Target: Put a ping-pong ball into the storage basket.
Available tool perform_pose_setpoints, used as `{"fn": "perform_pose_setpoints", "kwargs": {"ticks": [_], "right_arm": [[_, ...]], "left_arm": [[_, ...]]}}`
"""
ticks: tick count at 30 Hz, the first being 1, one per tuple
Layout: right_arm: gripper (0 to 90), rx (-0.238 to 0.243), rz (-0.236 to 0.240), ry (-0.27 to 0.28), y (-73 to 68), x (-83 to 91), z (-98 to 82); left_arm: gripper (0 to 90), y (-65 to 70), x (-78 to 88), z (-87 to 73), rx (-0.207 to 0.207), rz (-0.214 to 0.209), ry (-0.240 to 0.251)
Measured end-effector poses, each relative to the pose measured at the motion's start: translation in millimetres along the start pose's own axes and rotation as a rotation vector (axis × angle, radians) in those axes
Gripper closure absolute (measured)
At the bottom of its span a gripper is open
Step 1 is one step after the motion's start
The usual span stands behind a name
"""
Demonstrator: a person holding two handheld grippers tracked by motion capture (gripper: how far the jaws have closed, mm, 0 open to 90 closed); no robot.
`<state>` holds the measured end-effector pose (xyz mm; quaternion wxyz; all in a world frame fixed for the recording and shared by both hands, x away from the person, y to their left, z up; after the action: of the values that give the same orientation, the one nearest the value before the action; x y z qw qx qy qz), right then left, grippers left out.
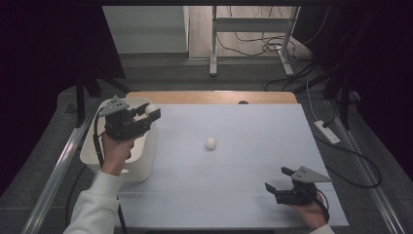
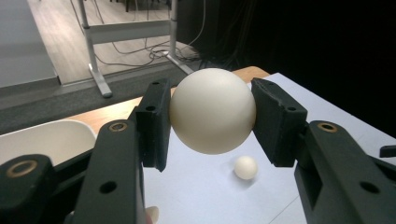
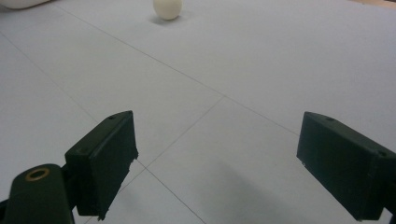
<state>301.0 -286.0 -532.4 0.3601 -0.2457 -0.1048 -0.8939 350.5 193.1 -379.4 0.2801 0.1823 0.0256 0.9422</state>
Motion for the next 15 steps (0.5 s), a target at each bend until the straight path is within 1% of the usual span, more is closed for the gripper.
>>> {"fn": "perform_pose_setpoints", "kwargs": {"ticks": [7, 9, 15], "right_arm": [[11.7, -0.004, 0.001, 0.007, -0.2, 0.4, 0.5], [11.7, 0.004, 0.000, 0.002, -1.0, 0.1, 0.4], [11.7, 0.003, 0.002, 0.004, -0.9, -0.3, 0.5]], "left_arm": [[50.5, -6.9, 0.3, -1.6, 0.001, 0.022, -0.010], [50.6, -9.9, 0.7, -1.7, 0.001, 0.032, -0.010], [50.5, -17.9, 0.6, -2.6, 0.007, 0.054, -0.017]]}}
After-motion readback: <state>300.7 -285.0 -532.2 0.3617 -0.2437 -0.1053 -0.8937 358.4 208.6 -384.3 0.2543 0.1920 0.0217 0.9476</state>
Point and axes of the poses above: each handheld gripper's, and its own axes: x roughly backward along the jaws, z roughly out of its top, y roughly to its right, the point moved 4 cm from there along -x, roughly forward along the jaws
